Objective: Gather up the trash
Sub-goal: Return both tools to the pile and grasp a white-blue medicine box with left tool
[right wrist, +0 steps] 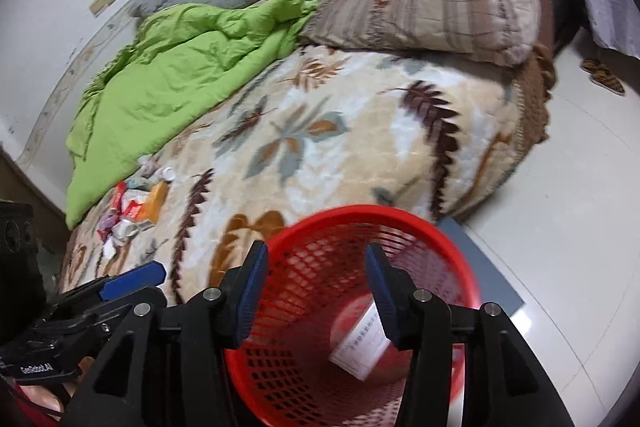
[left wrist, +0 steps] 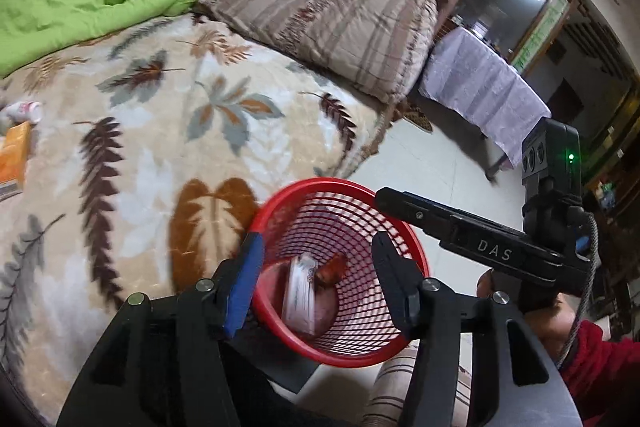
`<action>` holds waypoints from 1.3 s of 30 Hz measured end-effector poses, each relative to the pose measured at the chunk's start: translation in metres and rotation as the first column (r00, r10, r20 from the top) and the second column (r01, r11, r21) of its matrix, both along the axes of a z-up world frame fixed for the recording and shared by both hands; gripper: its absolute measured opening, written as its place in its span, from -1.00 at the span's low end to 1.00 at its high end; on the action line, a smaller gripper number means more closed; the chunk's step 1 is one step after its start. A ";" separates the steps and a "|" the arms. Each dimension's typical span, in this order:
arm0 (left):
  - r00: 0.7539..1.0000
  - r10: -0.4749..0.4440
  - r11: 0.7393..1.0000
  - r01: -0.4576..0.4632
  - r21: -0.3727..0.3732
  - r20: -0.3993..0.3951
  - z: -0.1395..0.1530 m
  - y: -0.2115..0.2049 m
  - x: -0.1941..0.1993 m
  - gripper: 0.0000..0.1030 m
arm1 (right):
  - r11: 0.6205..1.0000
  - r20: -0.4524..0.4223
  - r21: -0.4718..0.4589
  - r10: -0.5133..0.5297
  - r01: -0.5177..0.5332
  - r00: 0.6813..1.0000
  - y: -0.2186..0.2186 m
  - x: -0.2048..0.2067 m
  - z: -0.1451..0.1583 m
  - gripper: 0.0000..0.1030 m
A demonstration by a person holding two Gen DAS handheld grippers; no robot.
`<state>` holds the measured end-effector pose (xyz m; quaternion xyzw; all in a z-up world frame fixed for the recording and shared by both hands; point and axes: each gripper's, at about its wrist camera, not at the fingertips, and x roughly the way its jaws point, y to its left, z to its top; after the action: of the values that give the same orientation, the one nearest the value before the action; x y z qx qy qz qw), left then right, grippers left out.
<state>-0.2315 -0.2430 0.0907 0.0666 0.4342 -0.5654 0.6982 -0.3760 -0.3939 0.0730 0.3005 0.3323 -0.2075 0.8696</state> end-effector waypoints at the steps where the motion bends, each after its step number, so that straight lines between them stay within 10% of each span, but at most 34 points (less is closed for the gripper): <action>1: 1.000 0.025 1.000 -0.025 0.001 0.014 0.002 0.008 0.005 0.06 | 1.000 0.005 -0.004 0.011 -0.011 1.000 0.003 0.007 0.001 0.05; 15: 0.911 0.409 0.912 -0.410 -0.003 0.046 0.010 0.130 0.101 0.08 | 0.954 0.021 -0.029 0.299 -0.299 0.954 0.087 0.118 0.012 0.13; 21: 0.811 0.584 0.811 -0.585 0.020 0.032 0.001 0.186 0.148 0.08 | 0.924 0.009 -0.039 0.382 -0.381 0.924 0.115 0.162 0.011 0.17; 29: 0.616 0.787 0.608 -0.780 0.145 0.012 -0.034 0.238 0.234 0.08 | 0.898 0.006 -0.039 0.439 -0.438 0.899 0.134 0.191 0.006 0.20; 39: 0.562 0.824 0.533 -0.812 0.238 0.069 -0.072 0.218 0.300 0.08 | 0.899 -0.003 -0.027 0.437 -0.436 0.900 0.125 0.202 -0.003 0.21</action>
<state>0.0685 -0.0253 0.0185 -0.0738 0.4981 -0.1172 0.8560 -0.1744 -0.2687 0.0698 0.2069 0.3867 -0.0114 0.8986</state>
